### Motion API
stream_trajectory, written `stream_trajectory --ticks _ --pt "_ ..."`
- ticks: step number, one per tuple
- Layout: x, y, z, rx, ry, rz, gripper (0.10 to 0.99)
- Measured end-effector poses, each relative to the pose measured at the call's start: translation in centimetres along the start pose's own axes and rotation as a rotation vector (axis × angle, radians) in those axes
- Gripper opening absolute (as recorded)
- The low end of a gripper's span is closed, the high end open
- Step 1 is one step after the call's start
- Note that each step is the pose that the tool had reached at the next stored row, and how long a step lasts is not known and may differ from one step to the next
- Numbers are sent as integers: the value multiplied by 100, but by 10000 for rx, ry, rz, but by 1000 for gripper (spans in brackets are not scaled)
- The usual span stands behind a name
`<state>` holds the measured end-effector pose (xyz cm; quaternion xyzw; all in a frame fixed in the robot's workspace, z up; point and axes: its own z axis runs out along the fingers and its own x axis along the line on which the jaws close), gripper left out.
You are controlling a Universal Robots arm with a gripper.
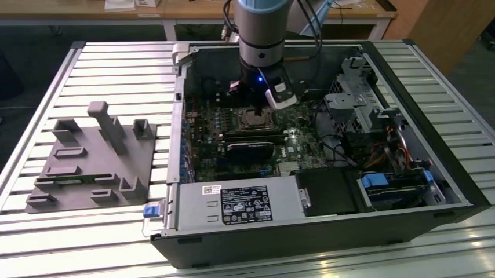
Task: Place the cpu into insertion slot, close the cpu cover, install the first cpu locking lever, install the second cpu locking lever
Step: 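Install the second cpu locking lever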
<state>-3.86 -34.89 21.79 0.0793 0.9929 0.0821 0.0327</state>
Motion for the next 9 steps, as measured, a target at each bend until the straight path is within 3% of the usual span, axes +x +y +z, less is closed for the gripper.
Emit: stream_trajectory --ticks 3,9 --pt "-1 2 -15 80 -11 -6 106" --pt "-1 2 -15 101 -15 -8 106"
